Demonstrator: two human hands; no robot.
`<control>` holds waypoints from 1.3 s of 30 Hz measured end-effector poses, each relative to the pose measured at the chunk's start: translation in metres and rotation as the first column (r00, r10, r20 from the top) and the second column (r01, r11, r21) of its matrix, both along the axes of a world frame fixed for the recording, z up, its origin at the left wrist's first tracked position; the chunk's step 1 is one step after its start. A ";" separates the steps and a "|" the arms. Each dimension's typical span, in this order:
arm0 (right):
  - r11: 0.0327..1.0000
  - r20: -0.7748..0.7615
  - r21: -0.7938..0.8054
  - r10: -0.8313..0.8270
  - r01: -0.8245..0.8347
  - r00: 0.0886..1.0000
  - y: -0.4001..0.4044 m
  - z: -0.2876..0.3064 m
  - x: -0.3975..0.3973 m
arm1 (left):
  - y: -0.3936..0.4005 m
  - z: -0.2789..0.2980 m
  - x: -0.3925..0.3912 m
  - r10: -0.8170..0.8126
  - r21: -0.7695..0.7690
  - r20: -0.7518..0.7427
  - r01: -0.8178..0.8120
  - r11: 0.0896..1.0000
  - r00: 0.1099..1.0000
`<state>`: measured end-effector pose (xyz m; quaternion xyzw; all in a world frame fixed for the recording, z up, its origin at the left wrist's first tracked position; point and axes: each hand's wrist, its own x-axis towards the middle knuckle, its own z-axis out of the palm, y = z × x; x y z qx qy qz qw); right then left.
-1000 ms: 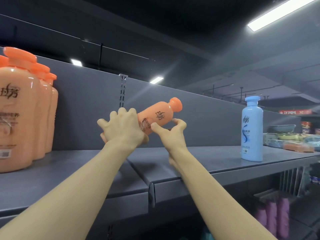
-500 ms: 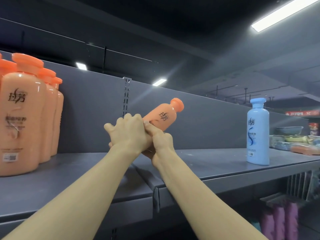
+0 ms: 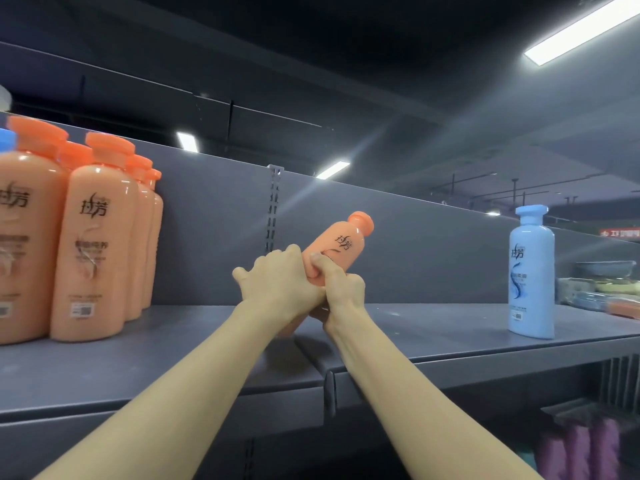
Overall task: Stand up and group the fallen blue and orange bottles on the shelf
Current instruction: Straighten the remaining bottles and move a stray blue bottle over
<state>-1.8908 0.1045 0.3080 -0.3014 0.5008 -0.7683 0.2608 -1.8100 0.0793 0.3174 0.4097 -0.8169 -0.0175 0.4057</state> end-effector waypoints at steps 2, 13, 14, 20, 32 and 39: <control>1.000 -0.008 -0.001 -0.004 0.004 1.000 0.001 0.000 0.000 | 0.002 0.001 0.007 -0.027 0.041 0.032 0.026 0.999 0.999; 0.998 -0.219 -0.062 0.015 -0.029 0.976 0.010 0.006 0.035 | 0.004 0.007 0.055 -0.232 0.248 -0.215 0.283 0.927 0.949; 0.997 -0.238 -0.072 0.017 -0.035 0.971 0.012 0.008 0.040 | 0.004 0.008 0.060 -0.250 0.269 -0.259 0.318 0.909 0.933; 0.993 -0.399 -0.098 0.027 -0.072 0.917 0.027 0.013 0.066 | 0.004 0.013 0.089 -0.316 0.297 -0.388 0.442 0.847 0.866; 0.978 -0.461 -0.131 0.084 -0.162 0.883 0.013 0.013 0.136 | 0.002 0.005 0.164 -0.296 0.173 -0.459 0.411 0.895 0.837; 0.971 -0.514 -0.124 0.115 -0.206 0.850 -0.014 0.007 0.187 | -0.010 -0.003 0.217 -0.275 0.121 -0.492 0.378 0.918 0.826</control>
